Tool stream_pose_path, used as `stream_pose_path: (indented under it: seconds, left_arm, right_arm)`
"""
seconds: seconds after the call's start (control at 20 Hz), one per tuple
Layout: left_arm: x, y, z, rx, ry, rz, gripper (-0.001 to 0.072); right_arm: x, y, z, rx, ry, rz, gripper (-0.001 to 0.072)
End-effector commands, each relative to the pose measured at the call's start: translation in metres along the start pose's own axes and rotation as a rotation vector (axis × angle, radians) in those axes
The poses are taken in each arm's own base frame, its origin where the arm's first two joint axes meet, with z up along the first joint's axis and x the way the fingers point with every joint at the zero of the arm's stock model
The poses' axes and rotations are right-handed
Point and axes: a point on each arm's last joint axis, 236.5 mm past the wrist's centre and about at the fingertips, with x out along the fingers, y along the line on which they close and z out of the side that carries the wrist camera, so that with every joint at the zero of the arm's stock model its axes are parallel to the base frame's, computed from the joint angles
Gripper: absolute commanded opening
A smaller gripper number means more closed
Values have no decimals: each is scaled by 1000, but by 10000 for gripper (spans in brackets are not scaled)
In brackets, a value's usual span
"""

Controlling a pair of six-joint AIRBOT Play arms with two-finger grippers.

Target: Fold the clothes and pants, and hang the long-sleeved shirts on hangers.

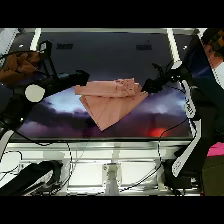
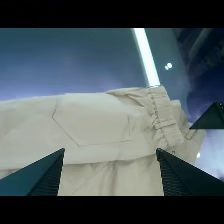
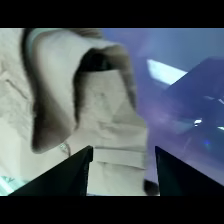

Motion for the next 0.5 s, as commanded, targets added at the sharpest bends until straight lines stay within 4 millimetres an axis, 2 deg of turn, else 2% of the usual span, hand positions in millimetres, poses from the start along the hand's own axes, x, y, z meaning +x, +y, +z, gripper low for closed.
stream_pose_path:
  seconds: [0.0, 0.05, 0.1, 0.2, 0.25, 0.45]
  left_arm:
    - [0, 0, -3, 0, 13, 0, 646]
    - [0, 0, -4, 0, 17, 1, 646]
    - [0, 0, -5, 0, 22, 1, 646]
    - [0, 0, -7, 0, 30, 1, 646]
    - [0, 0, -8, 0, 35, 2, 646]
    - [-1, 2, -16, 7, 68, 8, 646]
  right_arm:
    - [5, 9, -10, -7, 51, 45, 420]
    - [5, 13, -12, -7, 60, 59, 373]
    - [5, 17, -15, -7, 70, 76, 365]
    - [4, 23, -17, -7, 80, 103, 274]
    - [4, 23, -18, -9, 84, 101, 258]
    - [11, 34, -16, -117, 80, 109, 17]
